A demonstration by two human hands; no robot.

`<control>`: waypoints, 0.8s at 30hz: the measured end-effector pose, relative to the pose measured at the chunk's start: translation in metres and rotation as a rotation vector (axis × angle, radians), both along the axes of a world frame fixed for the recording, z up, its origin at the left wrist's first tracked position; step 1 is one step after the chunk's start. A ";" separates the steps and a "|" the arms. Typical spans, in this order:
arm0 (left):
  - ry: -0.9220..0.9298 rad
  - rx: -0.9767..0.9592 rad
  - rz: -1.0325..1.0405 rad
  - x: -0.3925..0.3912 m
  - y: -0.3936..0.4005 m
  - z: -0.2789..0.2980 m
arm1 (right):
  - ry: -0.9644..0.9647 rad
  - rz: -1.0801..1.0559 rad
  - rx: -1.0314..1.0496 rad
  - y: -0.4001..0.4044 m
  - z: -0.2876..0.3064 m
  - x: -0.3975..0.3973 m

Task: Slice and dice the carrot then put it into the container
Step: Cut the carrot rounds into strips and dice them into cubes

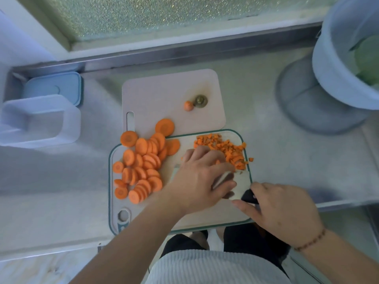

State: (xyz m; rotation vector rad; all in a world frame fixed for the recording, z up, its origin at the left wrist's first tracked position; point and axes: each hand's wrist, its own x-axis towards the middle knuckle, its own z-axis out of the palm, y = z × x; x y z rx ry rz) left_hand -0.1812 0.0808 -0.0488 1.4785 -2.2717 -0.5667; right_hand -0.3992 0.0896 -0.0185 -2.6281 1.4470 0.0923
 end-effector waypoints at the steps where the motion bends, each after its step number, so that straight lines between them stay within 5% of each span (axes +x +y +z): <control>1: -0.018 -0.003 -0.030 -0.002 -0.001 -0.002 | 0.008 0.004 0.001 -0.001 -0.001 0.002; 7: -0.148 0.002 0.020 0.005 -0.002 -0.006 | 0.035 0.015 0.022 -0.004 -0.001 0.011; 14: 0.357 -0.343 0.531 0.037 0.027 0.006 | 0.081 -0.148 0.235 0.001 0.011 0.010; 16: 0.395 -0.381 0.535 0.042 0.051 -0.002 | 0.048 -0.227 0.344 0.009 0.013 0.004; 20: 0.182 -0.263 0.212 0.031 0.086 -0.041 | -0.276 -0.416 0.737 0.023 0.014 0.007; 24: 0.035 -0.163 0.296 0.015 0.091 -0.064 | -0.265 -0.381 0.777 0.026 0.004 0.011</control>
